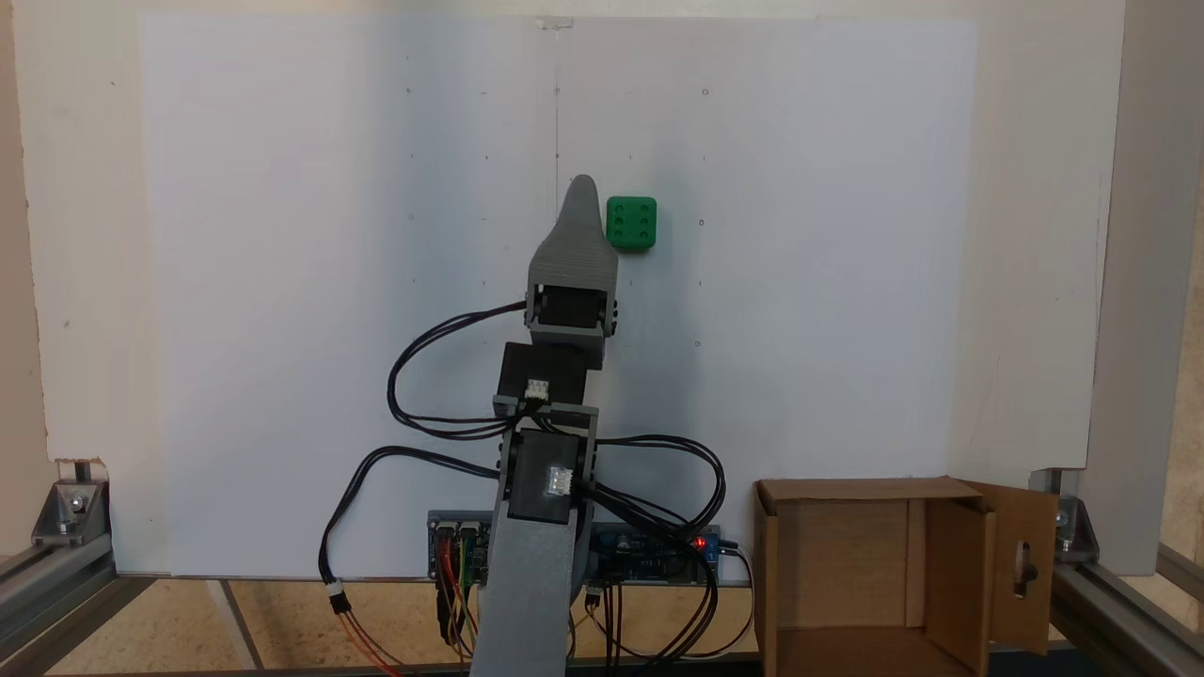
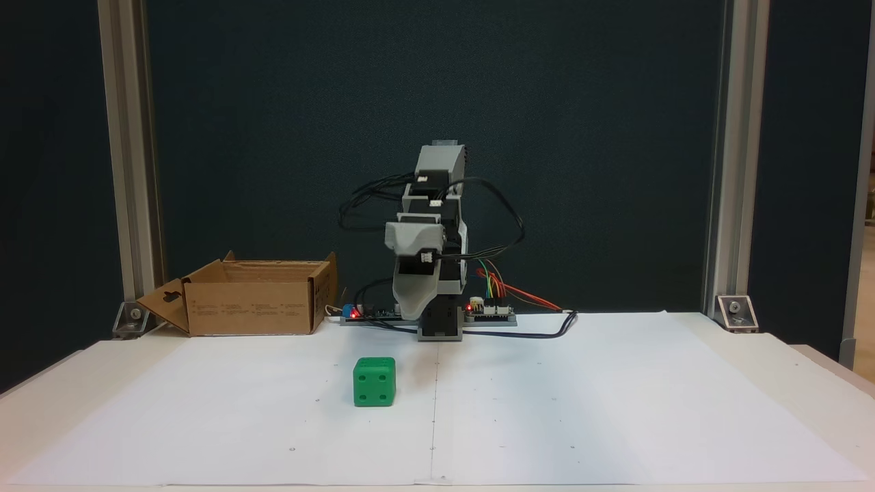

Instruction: Grasp a green dice and put it in the bin.

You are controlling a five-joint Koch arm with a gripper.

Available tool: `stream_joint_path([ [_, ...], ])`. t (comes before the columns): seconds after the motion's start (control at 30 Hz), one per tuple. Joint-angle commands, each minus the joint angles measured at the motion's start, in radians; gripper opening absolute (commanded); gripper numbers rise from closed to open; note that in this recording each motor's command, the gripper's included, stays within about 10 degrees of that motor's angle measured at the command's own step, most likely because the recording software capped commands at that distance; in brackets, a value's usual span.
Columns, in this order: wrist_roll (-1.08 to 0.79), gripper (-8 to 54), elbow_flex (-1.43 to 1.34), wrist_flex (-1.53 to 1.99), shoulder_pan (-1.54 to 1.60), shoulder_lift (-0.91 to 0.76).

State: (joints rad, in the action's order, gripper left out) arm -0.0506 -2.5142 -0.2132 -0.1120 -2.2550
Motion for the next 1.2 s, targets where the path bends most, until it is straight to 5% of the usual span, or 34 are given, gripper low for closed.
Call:
stream_joint_path([
  [0.0,0.044,44.5,0.089,0.120,-0.012,-0.106],
  [0.37,0.074,43.7,0.321,0.713,-0.021,-0.101],
  [0.73,0.081,43.2,0.681,1.250,-0.106,0.084],
  [1.17,0.072,43.2,0.899,1.324,-0.166,0.362],
])
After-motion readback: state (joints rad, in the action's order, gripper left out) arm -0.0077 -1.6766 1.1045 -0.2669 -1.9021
